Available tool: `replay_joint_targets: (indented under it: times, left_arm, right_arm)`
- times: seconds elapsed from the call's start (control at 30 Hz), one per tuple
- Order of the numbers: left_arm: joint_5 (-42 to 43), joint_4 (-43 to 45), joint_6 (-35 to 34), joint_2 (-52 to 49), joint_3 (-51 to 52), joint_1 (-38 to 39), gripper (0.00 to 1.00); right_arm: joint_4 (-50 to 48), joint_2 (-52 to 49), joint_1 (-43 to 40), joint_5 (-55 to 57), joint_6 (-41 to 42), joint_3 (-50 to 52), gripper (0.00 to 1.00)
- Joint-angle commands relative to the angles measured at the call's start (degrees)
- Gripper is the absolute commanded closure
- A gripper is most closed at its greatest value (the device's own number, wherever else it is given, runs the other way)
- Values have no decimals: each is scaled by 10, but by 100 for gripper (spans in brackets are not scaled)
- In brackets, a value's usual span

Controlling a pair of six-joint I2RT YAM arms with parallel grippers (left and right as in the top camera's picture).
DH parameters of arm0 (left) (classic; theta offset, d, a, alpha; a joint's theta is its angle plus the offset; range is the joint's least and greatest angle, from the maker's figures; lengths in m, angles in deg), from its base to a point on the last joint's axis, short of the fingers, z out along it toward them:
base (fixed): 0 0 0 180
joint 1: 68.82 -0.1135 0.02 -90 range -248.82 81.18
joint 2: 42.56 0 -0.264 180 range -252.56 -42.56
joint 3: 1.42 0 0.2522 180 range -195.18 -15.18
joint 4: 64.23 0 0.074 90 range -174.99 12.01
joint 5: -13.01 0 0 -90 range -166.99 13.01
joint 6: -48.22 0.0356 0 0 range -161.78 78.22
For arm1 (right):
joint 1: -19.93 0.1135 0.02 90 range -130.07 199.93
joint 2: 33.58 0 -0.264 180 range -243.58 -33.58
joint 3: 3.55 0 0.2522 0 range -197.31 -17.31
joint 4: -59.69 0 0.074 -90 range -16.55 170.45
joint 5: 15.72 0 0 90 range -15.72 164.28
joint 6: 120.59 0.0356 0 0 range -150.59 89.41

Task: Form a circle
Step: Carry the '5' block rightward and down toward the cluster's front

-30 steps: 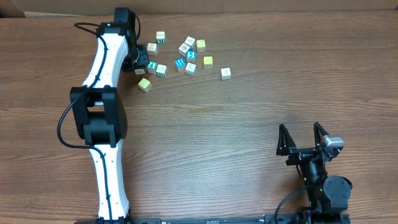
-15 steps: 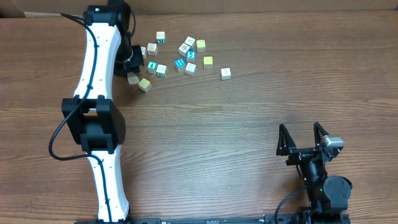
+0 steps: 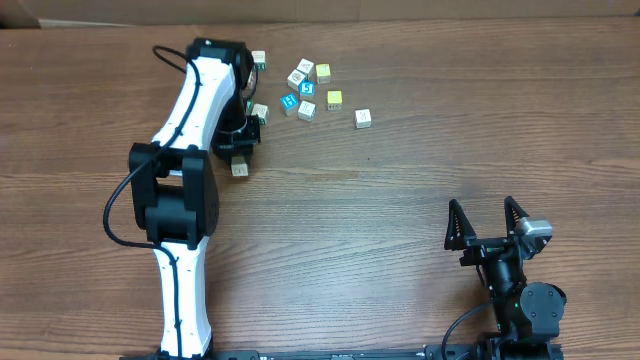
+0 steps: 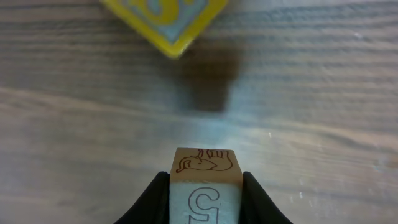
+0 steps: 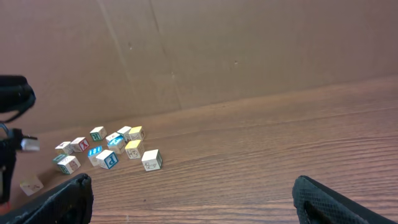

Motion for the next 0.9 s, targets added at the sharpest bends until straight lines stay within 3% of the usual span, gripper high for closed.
replay_joint_targets:
  times: [0.0,0.17,0.37,0.87]
  left_arm:
    - [-18,30,-13,11,22,-6,81]
    - [-60,122,-16,11,23,-17,82]
    - [-42,206,-16,12,17,-22,83]
    - [77,84,3,25,-11,-9,78]
  right_arm:
    - [-3,5,3,5,2,5,0]
    - [-3,5,3,5,2,5,0]
    - [-3,5,3,5,2,5,0]
    - [-3,5,3,5,2,5,0]
